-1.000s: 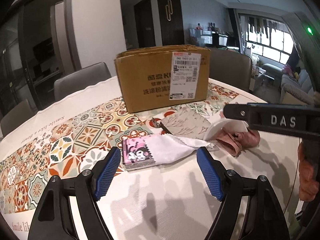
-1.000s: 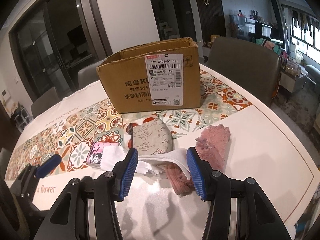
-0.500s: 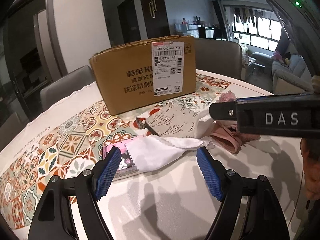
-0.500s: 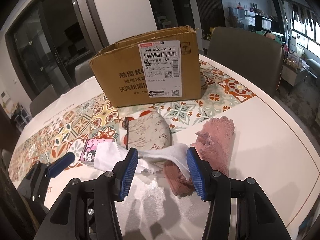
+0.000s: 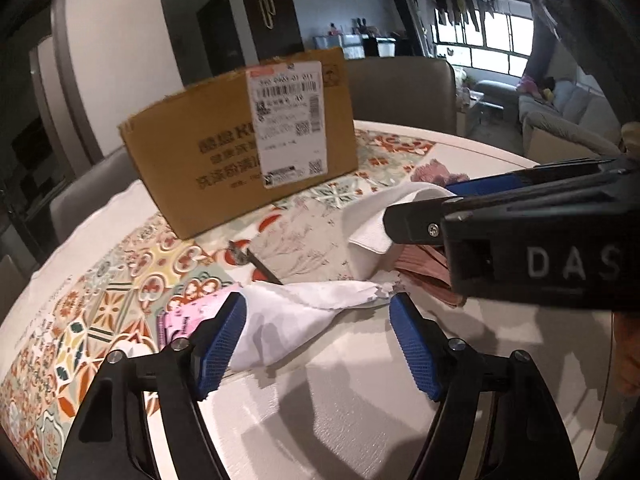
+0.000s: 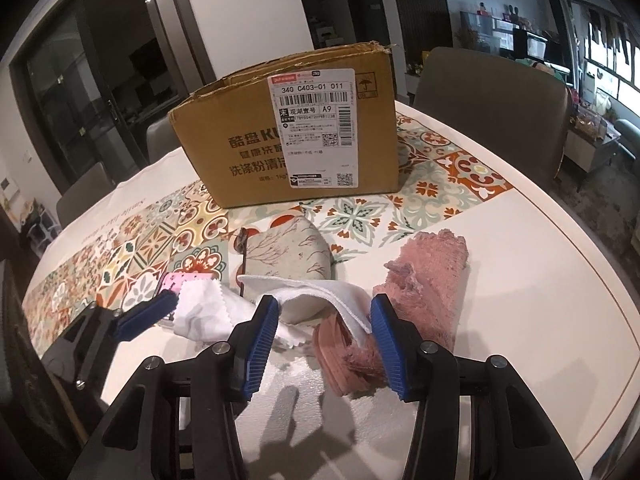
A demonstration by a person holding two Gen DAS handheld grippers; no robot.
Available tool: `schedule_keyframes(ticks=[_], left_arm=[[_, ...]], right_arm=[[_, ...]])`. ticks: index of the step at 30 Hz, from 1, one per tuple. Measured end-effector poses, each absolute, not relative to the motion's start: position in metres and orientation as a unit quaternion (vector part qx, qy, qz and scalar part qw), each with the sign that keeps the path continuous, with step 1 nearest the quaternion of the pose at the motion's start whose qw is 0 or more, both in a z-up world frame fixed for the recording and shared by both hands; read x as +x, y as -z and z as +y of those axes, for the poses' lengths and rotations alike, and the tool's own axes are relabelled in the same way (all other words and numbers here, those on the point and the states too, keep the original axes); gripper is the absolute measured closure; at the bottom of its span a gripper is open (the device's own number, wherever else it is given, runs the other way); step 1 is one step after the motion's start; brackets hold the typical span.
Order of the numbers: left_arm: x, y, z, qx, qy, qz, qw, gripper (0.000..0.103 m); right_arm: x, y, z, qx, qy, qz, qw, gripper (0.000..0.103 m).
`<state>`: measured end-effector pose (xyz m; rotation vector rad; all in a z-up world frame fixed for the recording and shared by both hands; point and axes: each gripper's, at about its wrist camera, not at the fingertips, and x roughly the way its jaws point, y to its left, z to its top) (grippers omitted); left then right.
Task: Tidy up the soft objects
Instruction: 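Grasp the white cloth with the left tool while the right tool grasps its other end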
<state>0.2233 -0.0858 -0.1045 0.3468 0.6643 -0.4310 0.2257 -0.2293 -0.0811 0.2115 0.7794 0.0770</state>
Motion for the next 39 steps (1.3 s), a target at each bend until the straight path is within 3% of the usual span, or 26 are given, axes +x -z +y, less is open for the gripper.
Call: schedule_keyframes(ticks=[6, 11, 15, 19, 39], left_arm=[[0.24, 0.109, -0.085, 0.148, 0.225, 0.35, 0.897, 0.04], [0.252, 0.114, -0.083, 0.122, 0.237, 0.376, 0.888, 0.058], [0.256, 0.117, -0.083, 0.111, 0.245, 0.389, 0.881, 0.076], [0.256, 0.116, -0.079, 0.1, 0.246, 0.389, 0.882, 0.087], [0.23, 0.067, -0.054, 0.026, 0.198, 0.352, 0.914, 0.092]], right_arm=[[0.23, 0.085, -0.228, 0.096, -0.048, 0.386, 0.916, 0.069], [0.231, 0.088, -0.228, 0.096, -0.05, 0.391, 0.914, 0.088], [0.231, 0.089, -0.228, 0.096, -0.045, 0.391, 0.914, 0.092], [0.229, 0.088, -0.229, 0.097, -0.045, 0.391, 0.914, 0.094], [0.214, 0.066, -0.229, 0.099, -0.053, 0.362, 0.926, 0.097]])
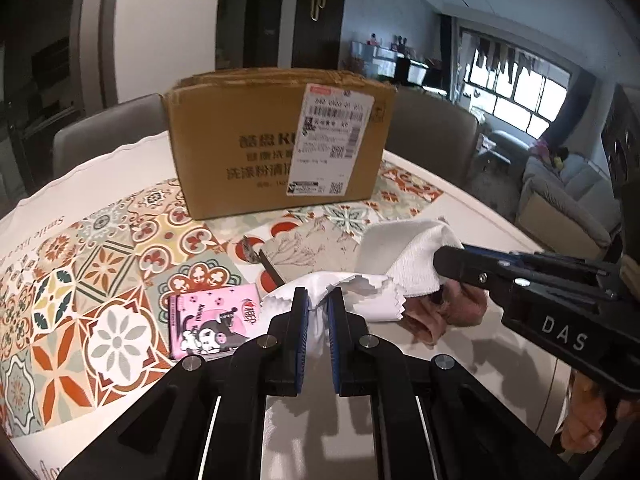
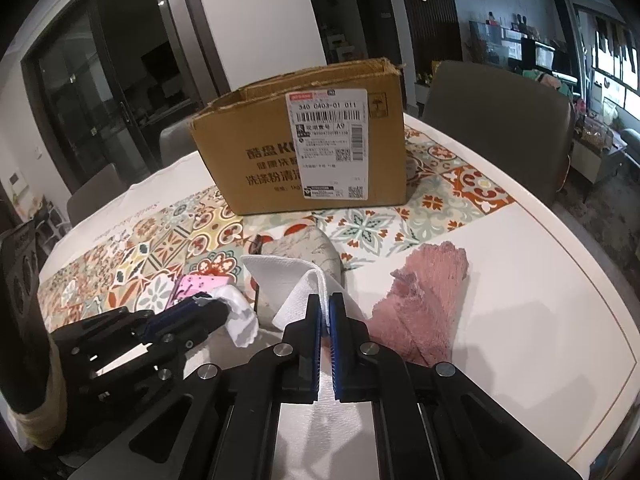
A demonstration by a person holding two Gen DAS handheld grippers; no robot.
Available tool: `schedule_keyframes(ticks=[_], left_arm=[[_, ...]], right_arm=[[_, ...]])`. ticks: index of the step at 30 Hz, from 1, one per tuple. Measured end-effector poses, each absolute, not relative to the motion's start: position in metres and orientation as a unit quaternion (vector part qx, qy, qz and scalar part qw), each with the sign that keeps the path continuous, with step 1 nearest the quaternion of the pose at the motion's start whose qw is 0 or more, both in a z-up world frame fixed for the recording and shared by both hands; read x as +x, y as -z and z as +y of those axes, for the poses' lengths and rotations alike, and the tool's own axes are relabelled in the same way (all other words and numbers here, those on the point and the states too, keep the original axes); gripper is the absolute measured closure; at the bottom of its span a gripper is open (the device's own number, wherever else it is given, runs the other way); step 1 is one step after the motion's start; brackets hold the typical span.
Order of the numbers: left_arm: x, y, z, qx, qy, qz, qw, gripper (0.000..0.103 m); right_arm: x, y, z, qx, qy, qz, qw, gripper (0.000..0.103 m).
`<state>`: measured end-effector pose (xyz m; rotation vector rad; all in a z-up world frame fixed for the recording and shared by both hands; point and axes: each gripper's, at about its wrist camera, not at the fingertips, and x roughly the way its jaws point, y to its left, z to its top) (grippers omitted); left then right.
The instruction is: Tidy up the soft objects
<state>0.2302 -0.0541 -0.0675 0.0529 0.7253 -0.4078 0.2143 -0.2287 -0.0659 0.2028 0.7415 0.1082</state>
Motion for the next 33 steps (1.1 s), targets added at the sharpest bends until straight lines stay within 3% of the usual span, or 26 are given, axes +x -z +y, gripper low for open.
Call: schedule_keyframes(ticks=[33], left_arm=[[0.195, -0.034, -0.038, 0.019, 0.159, 0.22, 0.962, 0.092]], right_arm=[[0.187, -0.011, -0.223, 0.086, -0.054, 0.256, 0.961, 0.098]])
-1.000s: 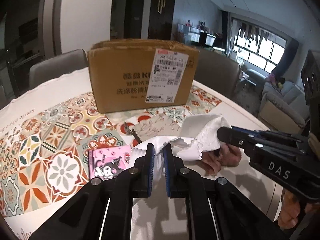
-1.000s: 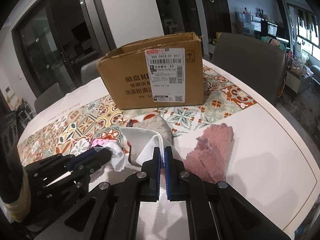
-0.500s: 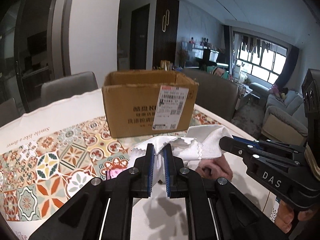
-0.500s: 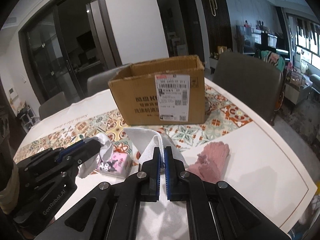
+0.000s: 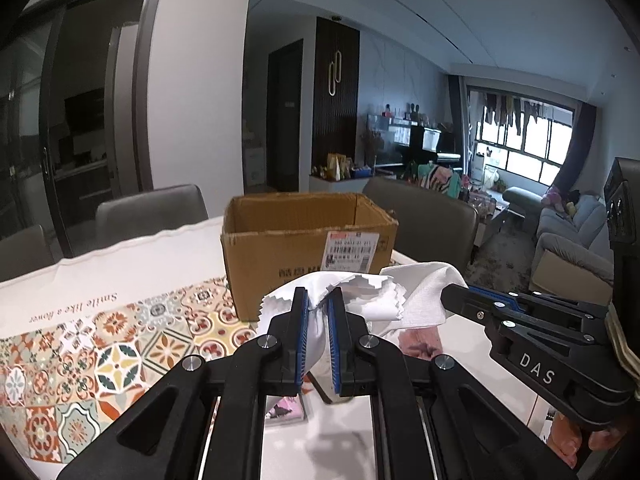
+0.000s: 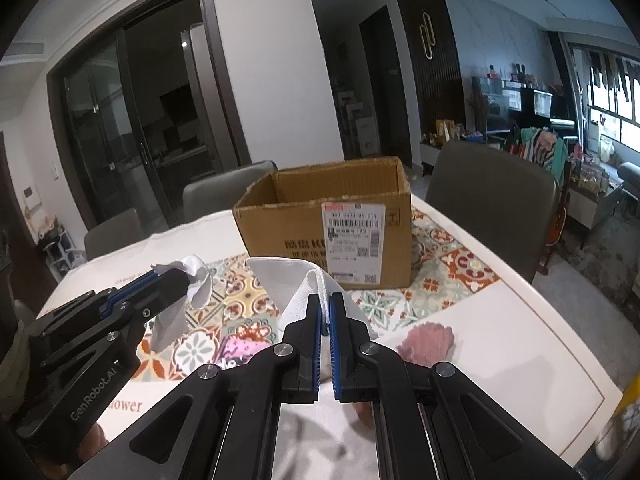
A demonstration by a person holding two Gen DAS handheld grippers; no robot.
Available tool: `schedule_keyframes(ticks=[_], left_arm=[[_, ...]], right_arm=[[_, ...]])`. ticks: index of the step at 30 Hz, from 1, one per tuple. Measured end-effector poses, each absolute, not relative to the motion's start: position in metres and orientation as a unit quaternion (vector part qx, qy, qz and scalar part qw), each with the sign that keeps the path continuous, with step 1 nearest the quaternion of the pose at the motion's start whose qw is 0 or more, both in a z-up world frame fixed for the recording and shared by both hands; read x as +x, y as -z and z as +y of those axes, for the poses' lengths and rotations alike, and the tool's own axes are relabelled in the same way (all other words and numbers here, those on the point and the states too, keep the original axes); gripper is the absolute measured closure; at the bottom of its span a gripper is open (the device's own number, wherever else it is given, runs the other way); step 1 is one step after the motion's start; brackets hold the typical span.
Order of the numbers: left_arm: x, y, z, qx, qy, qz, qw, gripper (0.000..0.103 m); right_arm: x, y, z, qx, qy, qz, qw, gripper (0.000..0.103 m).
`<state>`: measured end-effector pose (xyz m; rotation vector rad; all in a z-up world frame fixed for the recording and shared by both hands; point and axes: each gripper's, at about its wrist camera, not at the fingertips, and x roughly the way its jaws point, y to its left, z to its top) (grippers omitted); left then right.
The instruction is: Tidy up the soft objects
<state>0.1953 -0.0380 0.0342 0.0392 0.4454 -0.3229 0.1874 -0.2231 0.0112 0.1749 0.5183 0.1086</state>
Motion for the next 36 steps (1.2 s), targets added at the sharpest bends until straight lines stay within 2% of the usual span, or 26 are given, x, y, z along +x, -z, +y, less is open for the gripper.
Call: schedule_keyframes(ticks=[36], left_arm=[[0.259, -0.083, -0.045, 0.031, 0.141, 0.139, 0.98, 0.091]], right_arm=[[0.241, -0.078, -0.234, 0.079, -0.036, 0.159, 0.984, 0.098]])
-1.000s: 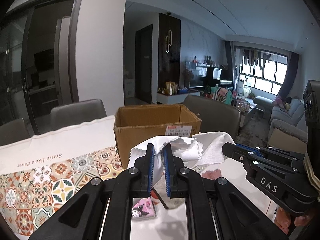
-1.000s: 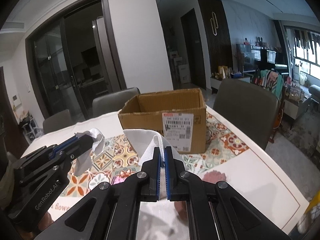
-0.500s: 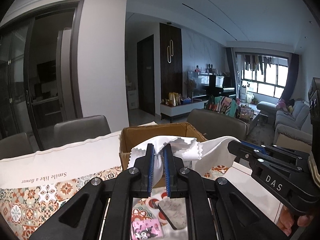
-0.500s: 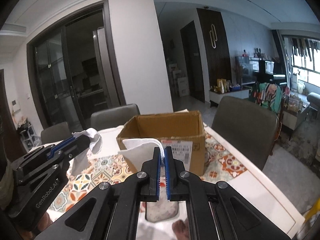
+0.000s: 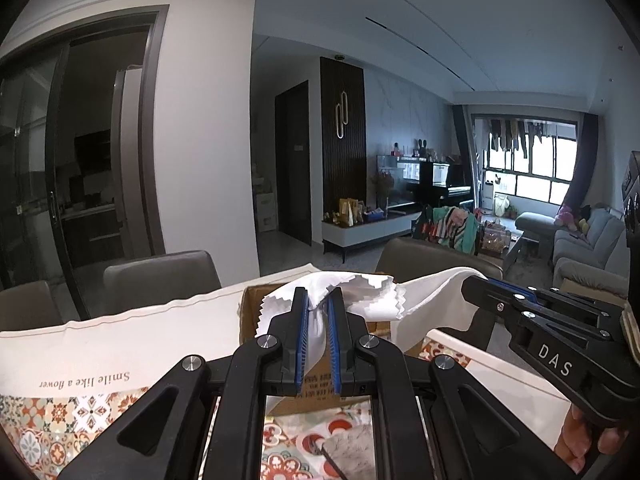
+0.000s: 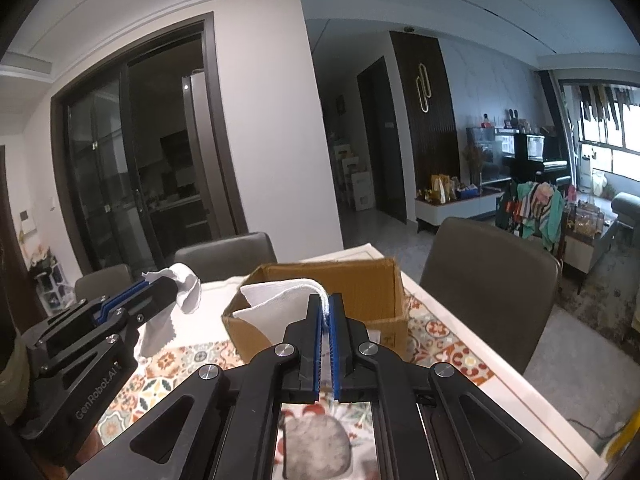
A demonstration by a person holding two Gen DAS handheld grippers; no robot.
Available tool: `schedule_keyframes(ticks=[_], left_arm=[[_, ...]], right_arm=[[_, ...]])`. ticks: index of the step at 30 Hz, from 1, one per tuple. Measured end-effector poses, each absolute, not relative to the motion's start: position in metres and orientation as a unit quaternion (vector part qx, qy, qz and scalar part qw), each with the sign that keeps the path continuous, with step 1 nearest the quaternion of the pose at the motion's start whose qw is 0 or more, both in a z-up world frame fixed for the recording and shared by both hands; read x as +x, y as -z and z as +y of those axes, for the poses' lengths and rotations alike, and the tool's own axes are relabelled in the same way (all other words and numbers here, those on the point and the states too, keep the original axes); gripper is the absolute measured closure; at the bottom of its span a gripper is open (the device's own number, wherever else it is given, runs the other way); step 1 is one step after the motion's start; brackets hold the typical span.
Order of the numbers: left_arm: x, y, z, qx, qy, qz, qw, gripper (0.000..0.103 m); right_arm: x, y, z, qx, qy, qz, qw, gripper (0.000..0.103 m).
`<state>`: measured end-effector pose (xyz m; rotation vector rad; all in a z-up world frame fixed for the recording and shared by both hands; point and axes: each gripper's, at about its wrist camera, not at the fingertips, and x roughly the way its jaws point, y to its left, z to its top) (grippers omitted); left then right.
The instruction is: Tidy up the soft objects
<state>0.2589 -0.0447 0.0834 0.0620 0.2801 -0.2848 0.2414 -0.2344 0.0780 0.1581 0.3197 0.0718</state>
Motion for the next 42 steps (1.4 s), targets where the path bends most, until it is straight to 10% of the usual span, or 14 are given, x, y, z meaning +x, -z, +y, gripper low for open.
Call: schedule_keyframes(ticks=[42], left_arm=[[0.42, -0.029, -0.07, 0.024, 0.187, 0.296, 0.936, 0.09]], right_arm=[[0.389, -0.042, -0.251, 0.063, -0.042, 0.26, 0.963, 0.098]])
